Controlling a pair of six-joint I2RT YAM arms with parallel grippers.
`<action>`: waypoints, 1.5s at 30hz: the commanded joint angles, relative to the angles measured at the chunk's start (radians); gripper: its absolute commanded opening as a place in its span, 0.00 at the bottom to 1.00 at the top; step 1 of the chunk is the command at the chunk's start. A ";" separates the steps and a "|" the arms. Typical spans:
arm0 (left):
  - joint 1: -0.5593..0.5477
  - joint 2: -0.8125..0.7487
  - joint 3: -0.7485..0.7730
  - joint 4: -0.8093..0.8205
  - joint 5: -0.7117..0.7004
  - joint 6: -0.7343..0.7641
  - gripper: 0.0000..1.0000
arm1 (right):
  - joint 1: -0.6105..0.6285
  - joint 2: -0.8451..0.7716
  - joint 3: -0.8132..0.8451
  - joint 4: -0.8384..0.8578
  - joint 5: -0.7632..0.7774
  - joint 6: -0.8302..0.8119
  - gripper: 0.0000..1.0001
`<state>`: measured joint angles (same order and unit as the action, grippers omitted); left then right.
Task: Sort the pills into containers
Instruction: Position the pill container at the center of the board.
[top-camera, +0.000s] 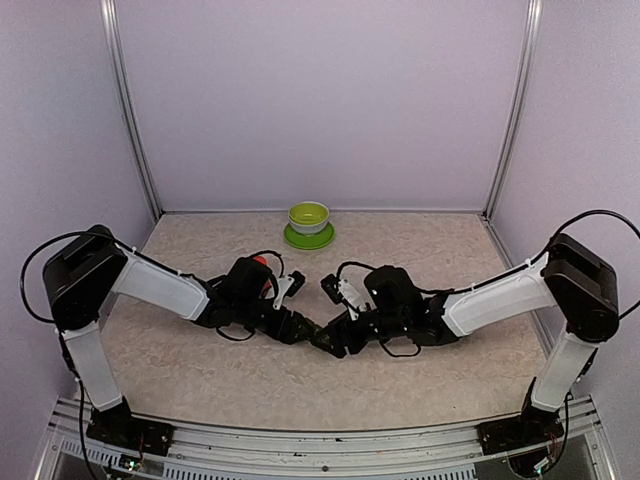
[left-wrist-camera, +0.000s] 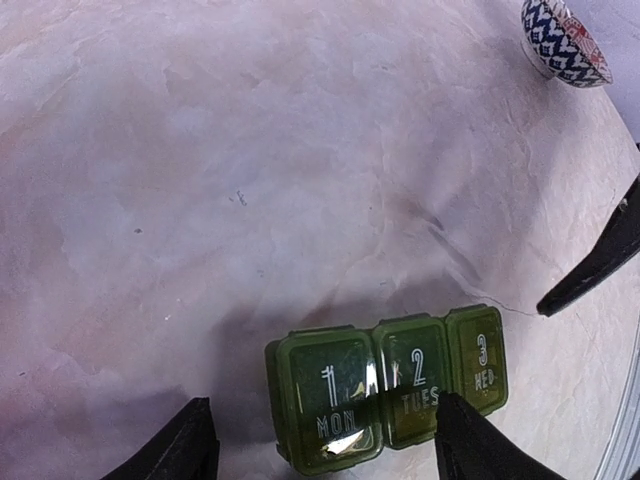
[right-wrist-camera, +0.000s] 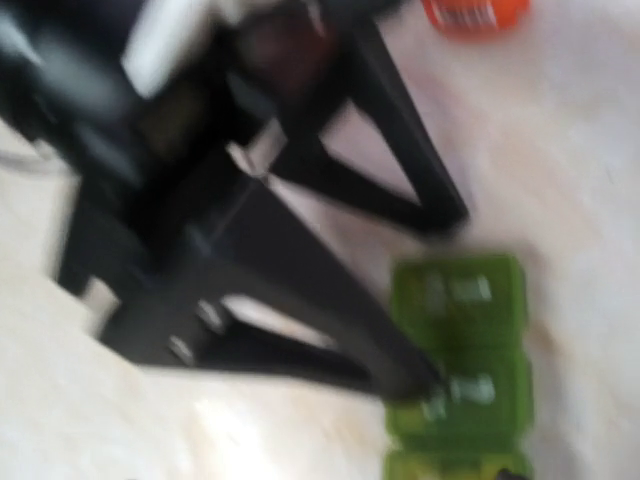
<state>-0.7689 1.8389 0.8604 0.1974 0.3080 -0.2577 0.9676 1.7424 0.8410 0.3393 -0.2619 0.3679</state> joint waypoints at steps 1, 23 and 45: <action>0.008 -0.042 -0.040 0.013 0.008 -0.009 0.75 | 0.044 0.002 -0.008 -0.122 0.162 -0.058 0.82; 0.026 -0.298 -0.226 0.242 -0.045 -0.034 0.99 | 0.092 0.191 0.138 -0.215 0.458 -0.031 1.00; 0.045 -0.349 -0.259 0.263 -0.068 -0.042 0.99 | -0.038 0.236 0.248 -0.333 0.450 -0.194 0.99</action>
<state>-0.7319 1.5097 0.6102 0.4335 0.2527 -0.2913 0.9546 1.9747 1.0729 0.0841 0.1955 0.2493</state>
